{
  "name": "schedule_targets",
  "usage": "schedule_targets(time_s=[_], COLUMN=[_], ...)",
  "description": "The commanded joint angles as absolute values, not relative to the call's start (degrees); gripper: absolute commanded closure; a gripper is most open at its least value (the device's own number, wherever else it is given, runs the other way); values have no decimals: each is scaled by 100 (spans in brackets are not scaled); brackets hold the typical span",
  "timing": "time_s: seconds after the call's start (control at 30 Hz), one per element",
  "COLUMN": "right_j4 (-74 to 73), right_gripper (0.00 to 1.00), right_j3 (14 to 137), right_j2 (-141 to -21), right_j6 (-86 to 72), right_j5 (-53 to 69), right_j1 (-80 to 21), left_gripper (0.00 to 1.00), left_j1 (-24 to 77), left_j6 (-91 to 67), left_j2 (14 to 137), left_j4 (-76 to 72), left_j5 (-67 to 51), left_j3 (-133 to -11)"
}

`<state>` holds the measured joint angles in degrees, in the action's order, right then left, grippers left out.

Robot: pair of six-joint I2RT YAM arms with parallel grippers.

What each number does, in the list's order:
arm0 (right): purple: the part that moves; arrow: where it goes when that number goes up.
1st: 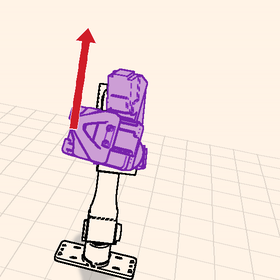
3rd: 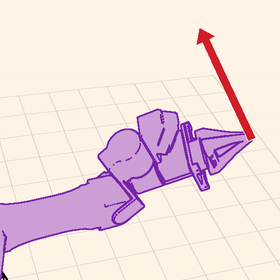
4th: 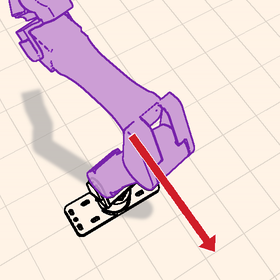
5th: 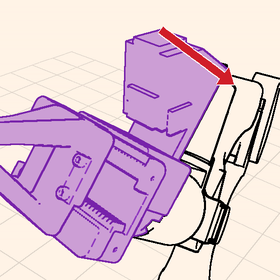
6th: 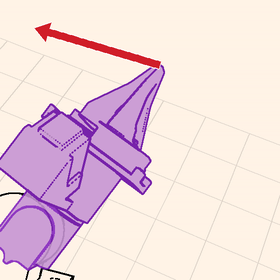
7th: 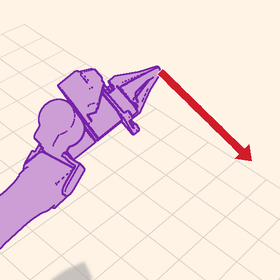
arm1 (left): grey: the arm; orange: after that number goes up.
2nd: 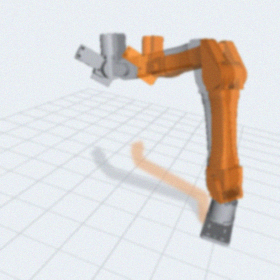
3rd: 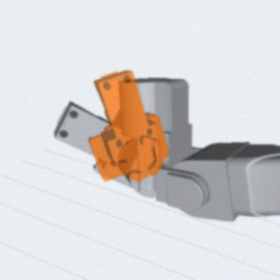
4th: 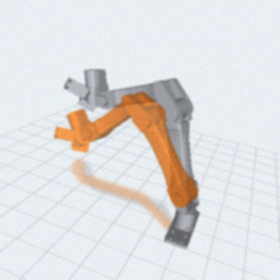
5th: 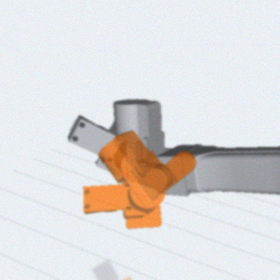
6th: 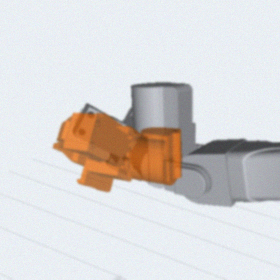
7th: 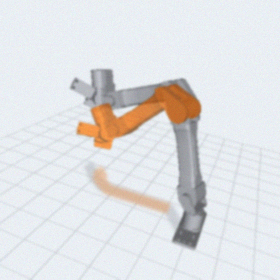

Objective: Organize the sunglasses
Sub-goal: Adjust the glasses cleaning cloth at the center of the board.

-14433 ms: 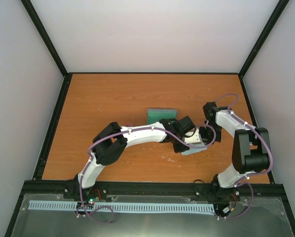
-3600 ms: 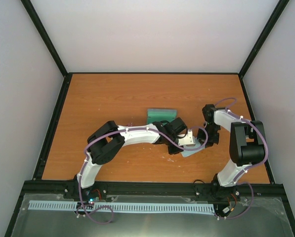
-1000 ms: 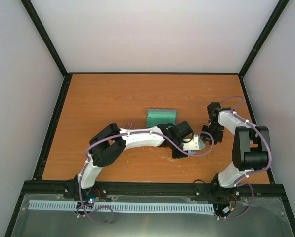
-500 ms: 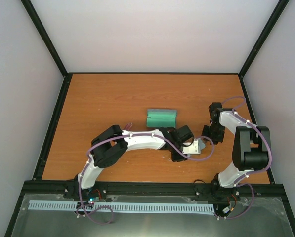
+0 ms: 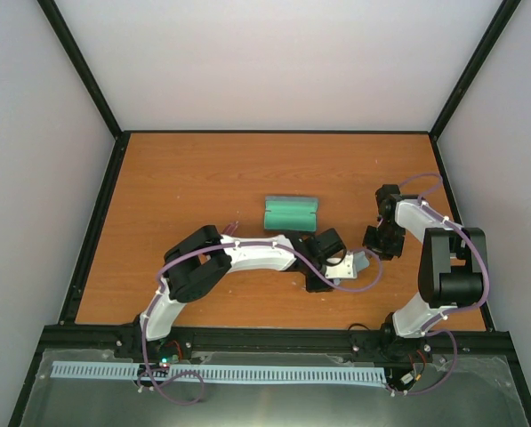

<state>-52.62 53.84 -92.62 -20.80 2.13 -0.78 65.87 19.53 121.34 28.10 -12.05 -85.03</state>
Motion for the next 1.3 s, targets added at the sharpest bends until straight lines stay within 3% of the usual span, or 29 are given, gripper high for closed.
schedule_targets(time_s=[0.0, 0.17, 0.3, 0.37, 0.47, 0.6, 0.87, 1.27], right_j4=[-5267, -5382, -5365, -5300, -5365, -5352, -5470, -5466], right_gripper=[74, 70, 65, 66, 67, 66, 66, 64], right_j3=[5484, 5851, 6163, 6286, 6453, 6420, 6423, 6407], right_j2=[-9142, -9009, -8961, -9041, -9421, -9745, -9947, -9993], right_j6=[-2028, -1899, -1726, -1567, -1336, -1176, -1046, -994], right_j5=[105, 59, 261, 569, 1014, 1400, 1422, 1603], right_j1=[-39, 64, 259, 320, 321, 321, 325, 325], left_gripper=[50, 42, 42, 49, 71, 79, 81, 78], left_j1=[6548, 6532, 6315, 6106, 5800, 5660, 5665, 5665], left_j6=[1926, 1776, 1512, 1390, 1305, 1286, 1299, 1340], left_j2=[12028, 11548, 10879, 10703, 10867, 11489, 12430, 12508], left_j4=[2705, 2552, 2413, 2413, 2599, 2894, 3405, 3517], left_j5=[-1135, -1042, -1101, -1192, -1416, -1635, -2086, -2231], left_j3=[-8435, -8196, -8078, -8104, -8312, -8714, -9516, -9406])
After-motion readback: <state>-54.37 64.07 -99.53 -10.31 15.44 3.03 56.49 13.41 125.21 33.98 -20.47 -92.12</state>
